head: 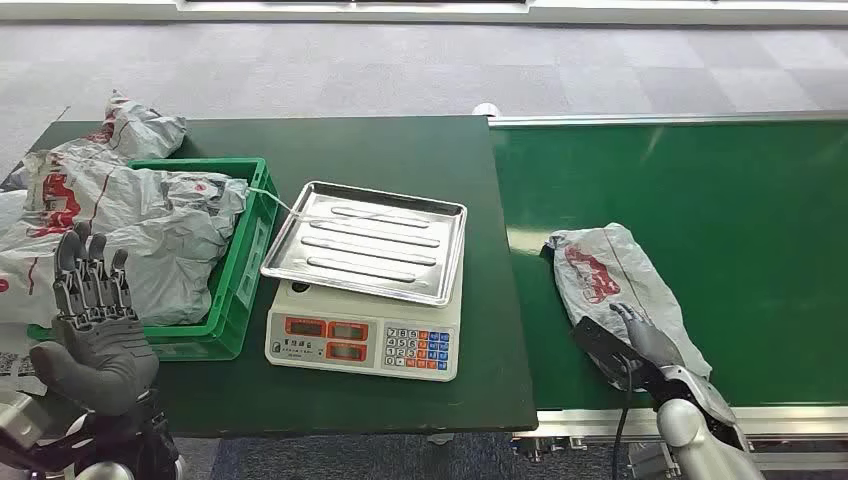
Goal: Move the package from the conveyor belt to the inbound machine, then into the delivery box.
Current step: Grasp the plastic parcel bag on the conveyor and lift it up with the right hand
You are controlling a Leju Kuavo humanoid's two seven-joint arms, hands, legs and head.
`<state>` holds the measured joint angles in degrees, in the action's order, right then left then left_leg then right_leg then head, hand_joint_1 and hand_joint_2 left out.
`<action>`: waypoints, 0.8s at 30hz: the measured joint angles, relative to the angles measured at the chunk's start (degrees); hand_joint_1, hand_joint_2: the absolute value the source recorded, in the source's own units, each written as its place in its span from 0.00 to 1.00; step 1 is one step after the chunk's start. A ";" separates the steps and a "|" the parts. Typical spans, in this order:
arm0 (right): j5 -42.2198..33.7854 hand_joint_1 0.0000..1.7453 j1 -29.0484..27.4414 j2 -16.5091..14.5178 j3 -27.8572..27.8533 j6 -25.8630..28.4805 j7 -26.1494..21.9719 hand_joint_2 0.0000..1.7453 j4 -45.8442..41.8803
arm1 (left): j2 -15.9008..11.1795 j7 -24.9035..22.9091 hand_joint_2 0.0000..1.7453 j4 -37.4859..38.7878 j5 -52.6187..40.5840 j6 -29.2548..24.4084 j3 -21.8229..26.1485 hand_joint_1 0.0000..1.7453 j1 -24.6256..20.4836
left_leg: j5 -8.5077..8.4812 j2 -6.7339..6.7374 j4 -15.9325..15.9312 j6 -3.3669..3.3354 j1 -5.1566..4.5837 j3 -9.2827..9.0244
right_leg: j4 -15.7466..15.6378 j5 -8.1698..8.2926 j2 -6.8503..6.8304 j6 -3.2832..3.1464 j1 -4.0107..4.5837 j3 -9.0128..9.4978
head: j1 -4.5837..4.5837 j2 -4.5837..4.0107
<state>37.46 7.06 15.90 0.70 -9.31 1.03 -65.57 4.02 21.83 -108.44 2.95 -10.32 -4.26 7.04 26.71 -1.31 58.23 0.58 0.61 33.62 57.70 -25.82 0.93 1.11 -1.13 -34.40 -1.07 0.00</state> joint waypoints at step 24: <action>1.37 0.00 -1.01 -2.26 0.66 0.82 0.48 1.00 0.06 | 0.11 -0.08 0.00 0.64 0.13 0.86 0.00 0.00 0.17 | 0.00 0.01 0.00 0.00 0.00 0.01 | 0.00 0.00 0.01 0.00 -0.02 -0.01 | 0.00 0.00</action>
<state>38.84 6.04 13.64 1.36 -8.49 1.51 -65.51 4.13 21.75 -107.80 3.08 -9.45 -4.26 7.21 26.71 -1.30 58.23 0.58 0.61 33.62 57.70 -25.82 0.94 1.10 -1.15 -34.41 -1.07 0.00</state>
